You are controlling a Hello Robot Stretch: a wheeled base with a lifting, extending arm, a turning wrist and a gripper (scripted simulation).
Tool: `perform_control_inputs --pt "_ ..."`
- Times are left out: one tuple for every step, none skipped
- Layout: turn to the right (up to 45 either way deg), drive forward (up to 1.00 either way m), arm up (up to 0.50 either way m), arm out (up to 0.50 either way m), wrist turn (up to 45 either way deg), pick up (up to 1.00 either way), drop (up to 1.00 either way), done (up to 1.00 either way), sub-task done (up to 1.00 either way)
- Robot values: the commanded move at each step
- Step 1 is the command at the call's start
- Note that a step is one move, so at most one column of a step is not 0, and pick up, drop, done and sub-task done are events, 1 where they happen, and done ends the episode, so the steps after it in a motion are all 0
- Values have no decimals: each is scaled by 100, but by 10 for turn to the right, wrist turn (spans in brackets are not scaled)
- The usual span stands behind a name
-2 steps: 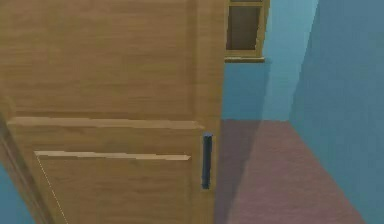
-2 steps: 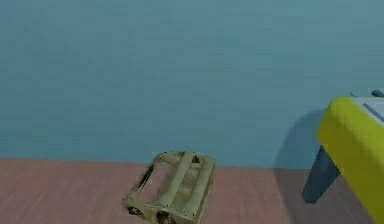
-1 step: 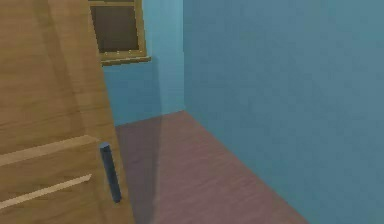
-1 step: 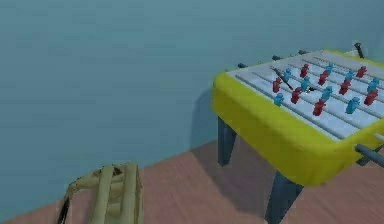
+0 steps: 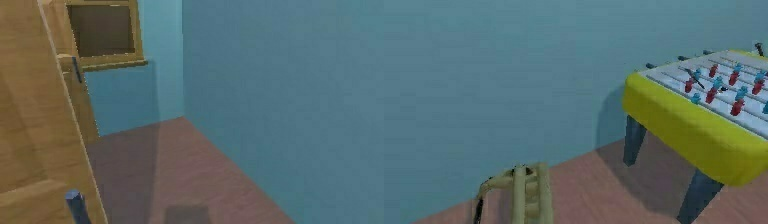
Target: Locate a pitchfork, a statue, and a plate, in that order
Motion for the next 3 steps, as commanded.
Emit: perform_control_inputs --pt "150 0 0 0 0 0 0 0 0" --pt "0 40 0 0 0 0 0 0 0" --pt "-360 0 0 0 0 0 0 0 0"
